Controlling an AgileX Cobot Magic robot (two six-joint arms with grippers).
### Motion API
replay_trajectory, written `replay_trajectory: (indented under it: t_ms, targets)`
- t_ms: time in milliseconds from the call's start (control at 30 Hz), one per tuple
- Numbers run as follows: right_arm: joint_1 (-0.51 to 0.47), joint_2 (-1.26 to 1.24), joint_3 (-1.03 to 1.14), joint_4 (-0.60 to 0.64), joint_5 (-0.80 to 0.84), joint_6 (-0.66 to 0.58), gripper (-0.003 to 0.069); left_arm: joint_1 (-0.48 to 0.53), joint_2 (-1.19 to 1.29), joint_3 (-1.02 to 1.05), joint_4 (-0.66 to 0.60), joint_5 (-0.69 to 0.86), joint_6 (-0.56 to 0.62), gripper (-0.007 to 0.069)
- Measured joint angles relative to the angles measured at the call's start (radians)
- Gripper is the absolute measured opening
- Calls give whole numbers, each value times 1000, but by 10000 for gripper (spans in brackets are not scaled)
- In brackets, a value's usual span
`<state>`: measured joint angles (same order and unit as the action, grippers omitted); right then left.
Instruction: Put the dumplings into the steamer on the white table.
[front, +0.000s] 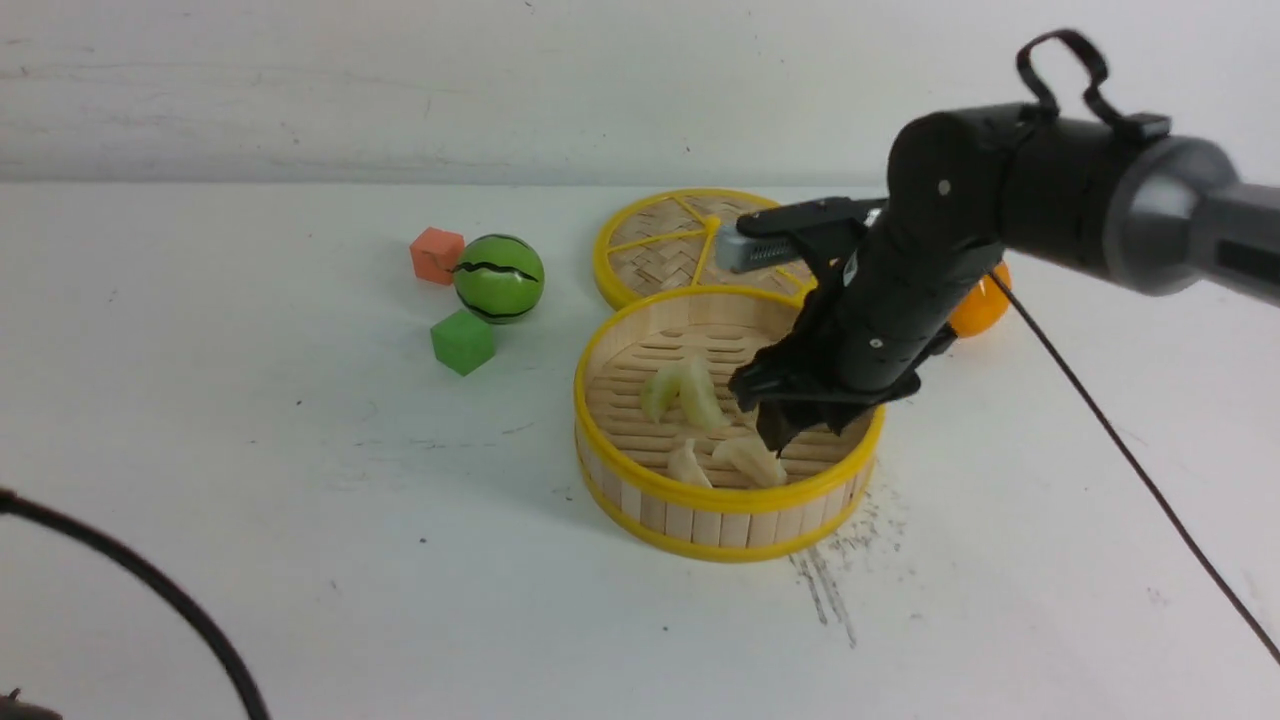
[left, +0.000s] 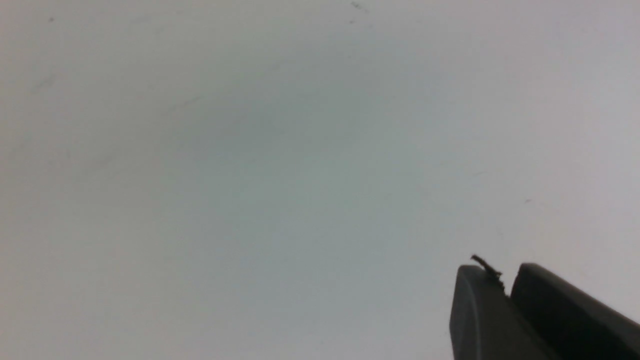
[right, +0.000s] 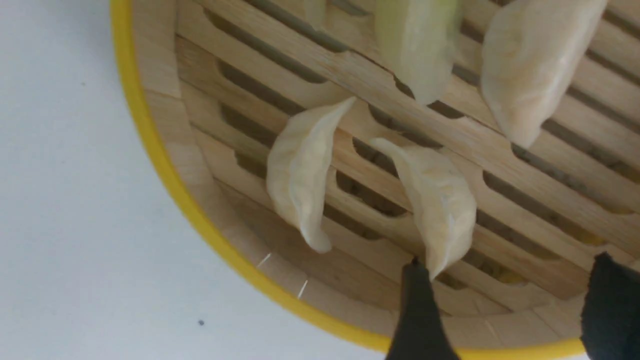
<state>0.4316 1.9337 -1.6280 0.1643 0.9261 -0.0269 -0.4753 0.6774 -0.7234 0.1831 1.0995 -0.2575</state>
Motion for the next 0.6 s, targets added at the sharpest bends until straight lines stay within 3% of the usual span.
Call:
replay_trajectory:
  t_ms: [100, 267, 433, 600]
  targets:
    - [0, -106, 0, -4, 23, -25, 376, 0, -116, 48, 29, 3, -76, 91]
    - [0, -265, 2, 16, 36, -78, 224, 0, -320, 107, 40, -16, -196, 91]
    - [0, -501, 152, 112, -91, -180, 18, 0, -560, 186, 41, -86, -300, 91]
    - [0, -690, 381, 190, -292, -279, -20, 0, -653, 227, 41, -140, -310, 92]
